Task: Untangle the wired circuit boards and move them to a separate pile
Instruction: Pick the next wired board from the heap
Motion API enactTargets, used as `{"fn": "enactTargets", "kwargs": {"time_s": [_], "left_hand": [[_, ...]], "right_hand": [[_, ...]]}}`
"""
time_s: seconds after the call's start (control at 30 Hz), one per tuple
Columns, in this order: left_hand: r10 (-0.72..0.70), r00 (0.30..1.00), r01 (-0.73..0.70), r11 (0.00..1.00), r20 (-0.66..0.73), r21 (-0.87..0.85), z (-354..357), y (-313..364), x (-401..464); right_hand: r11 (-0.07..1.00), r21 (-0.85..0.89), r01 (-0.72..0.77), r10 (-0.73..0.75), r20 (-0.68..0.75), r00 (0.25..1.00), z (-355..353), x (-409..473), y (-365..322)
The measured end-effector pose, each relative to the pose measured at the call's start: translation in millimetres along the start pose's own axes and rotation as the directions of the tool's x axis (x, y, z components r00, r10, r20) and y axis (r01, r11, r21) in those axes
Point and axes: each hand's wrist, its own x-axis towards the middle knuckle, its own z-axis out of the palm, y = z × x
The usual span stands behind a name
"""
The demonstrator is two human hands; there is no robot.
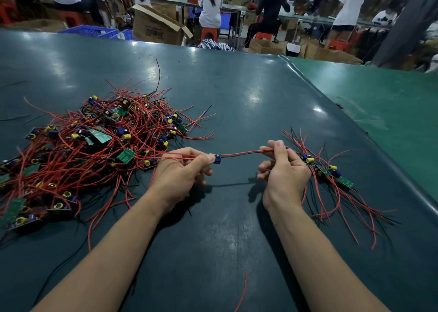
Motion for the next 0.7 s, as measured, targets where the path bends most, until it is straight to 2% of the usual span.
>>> {"fn": "enactTargets", "kwargs": {"time_s": [0.1, 0.17, 0.27, 0.3, 0.37, 0.43, 0.5, 0.6, 0.7], "left_hand": [[0.021, 0.997, -0.027, 0.997, 0.071, 0.078, 1, -1, -3], [0.024, 0.998, -0.029, 0.996, 0.064, 0.082, 1, 0, -4], [0.010, 0.999, -0.012, 0.998, -0.034, -0.066, -1, 4, -2], [0.000, 0.999, -0.005, 0.993, -0.042, -0.120, -2, 6, -2], [-0.009, 1.000, 0.009, 0.984, -0.002, -0.175, -3, 8, -3], [-0.007, 0.998, 0.017, 0.986, 0.060, -0.168, -3, 9, -4], [0.000, 0.991, 0.017, 0.992, 0.134, -0.128, -2, 9, -6], [-0.003, 0.983, 0.017, 0.997, 0.185, -0.073, -1, 8, -7], [0.008, 0.981, 0.002, 0.999, 0.192, -0.052, -2, 8, -6]], "right_hand": [[0.999, -0.014, 0.046, -0.046, -0.056, 0.997, -1, -2, 2], [0.999, 0.006, 0.044, -0.044, -0.067, 0.997, -2, -1, 1], [0.999, 0.049, -0.007, 0.010, -0.048, 0.999, -6, 4, -3], [0.999, 0.039, -0.038, 0.037, 0.005, 0.999, -5, 3, -3], [0.992, -0.014, -0.127, 0.127, 0.211, 0.969, -1, -5, 0], [0.979, -0.150, -0.136, 0.192, 0.474, 0.859, 2, -16, 5], [0.972, -0.229, -0.048, 0.188, 0.642, 0.743, 2, -24, 5], [0.979, -0.197, 0.059, 0.105, 0.726, 0.679, 0, -25, 4], [0.961, -0.210, 0.182, 0.024, 0.714, 0.700, 2, -27, 4]]}}
